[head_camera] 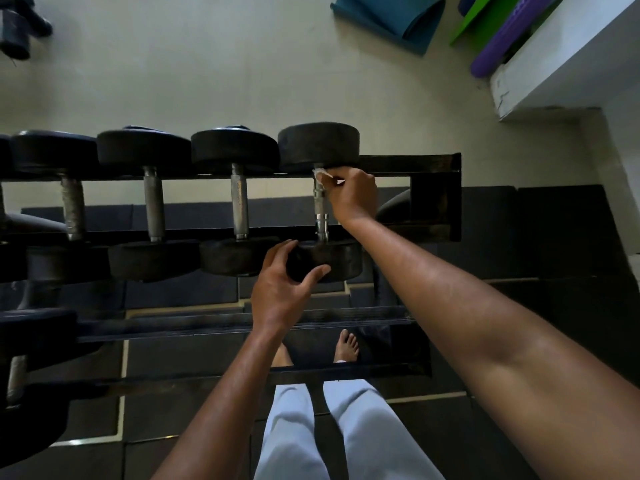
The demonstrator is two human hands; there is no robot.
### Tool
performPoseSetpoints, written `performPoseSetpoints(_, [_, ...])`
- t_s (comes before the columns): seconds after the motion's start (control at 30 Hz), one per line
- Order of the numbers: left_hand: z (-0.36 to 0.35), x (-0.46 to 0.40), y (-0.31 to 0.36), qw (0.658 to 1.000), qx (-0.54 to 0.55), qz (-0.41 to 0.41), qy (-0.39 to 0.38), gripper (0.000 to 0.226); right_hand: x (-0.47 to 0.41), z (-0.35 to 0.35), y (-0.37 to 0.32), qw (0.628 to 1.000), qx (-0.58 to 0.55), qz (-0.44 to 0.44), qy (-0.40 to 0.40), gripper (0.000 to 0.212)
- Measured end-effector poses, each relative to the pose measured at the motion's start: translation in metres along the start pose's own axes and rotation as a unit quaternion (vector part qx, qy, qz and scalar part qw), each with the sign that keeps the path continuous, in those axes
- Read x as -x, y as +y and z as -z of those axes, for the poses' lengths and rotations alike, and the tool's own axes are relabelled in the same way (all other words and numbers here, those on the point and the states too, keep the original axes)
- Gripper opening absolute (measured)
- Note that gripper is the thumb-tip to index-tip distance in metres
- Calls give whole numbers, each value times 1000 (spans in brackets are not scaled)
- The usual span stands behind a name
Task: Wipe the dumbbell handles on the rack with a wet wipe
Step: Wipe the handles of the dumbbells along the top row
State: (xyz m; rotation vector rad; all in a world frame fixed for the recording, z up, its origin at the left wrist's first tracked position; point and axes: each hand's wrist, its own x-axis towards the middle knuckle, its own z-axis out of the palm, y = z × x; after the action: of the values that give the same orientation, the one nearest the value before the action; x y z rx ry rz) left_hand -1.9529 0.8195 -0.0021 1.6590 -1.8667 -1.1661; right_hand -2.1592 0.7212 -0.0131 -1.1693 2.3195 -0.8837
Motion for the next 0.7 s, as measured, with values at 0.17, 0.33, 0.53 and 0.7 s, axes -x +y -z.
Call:
performPoseSetpoints(0.17, [1,-1,-2,1000,8,1,-4,84,-3,-6,-1,989,-102,-106,-17,21])
performPoseSetpoints(0.33, [0,-1,-4,1000,18,2,-5,84,-17,-12,6,922,-266,-277,-47,16])
performPoseSetpoints(0.53, [0,-2,-5,1000,17,1,-6,83,-20,-14,2,903,-303,-289,-96,17])
performPoseSetpoints(0.7, [-1,-3,-4,1000,21,1,-1,79,-25,4,1,870,-317,-350,-143,29])
